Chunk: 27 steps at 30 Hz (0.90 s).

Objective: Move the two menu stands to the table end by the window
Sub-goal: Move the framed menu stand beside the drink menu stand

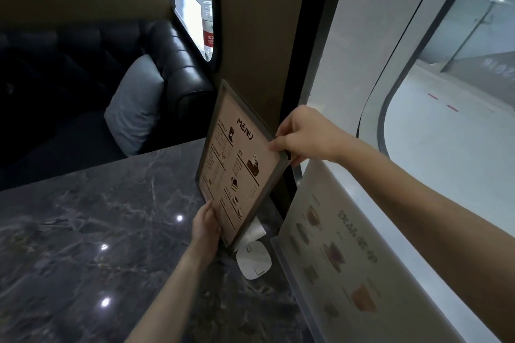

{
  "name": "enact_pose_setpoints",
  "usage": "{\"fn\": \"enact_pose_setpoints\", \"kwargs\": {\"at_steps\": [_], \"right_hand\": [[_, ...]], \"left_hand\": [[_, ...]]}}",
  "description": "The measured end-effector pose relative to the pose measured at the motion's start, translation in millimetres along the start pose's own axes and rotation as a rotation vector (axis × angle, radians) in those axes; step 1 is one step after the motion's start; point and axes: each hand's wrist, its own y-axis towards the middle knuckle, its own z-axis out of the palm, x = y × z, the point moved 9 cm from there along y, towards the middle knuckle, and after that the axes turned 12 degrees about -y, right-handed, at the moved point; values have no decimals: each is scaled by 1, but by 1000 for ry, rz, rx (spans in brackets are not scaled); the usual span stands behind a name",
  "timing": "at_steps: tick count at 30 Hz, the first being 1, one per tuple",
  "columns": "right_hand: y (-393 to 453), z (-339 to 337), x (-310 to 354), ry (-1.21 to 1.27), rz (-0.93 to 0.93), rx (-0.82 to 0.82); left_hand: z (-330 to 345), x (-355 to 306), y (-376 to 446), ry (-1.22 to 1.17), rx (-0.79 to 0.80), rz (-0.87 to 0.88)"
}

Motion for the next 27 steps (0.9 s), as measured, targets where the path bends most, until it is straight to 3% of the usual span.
{"fn": "enact_pose_setpoints", "kwargs": {"at_steps": [16, 27], "right_hand": [[5, -11, -14, -32, -55, -83], [4, -20, -35, 14, 36, -73]], "left_hand": [[16, 15, 12, -21, 87, -49], [33, 21, 19, 51, 104, -76]]}}
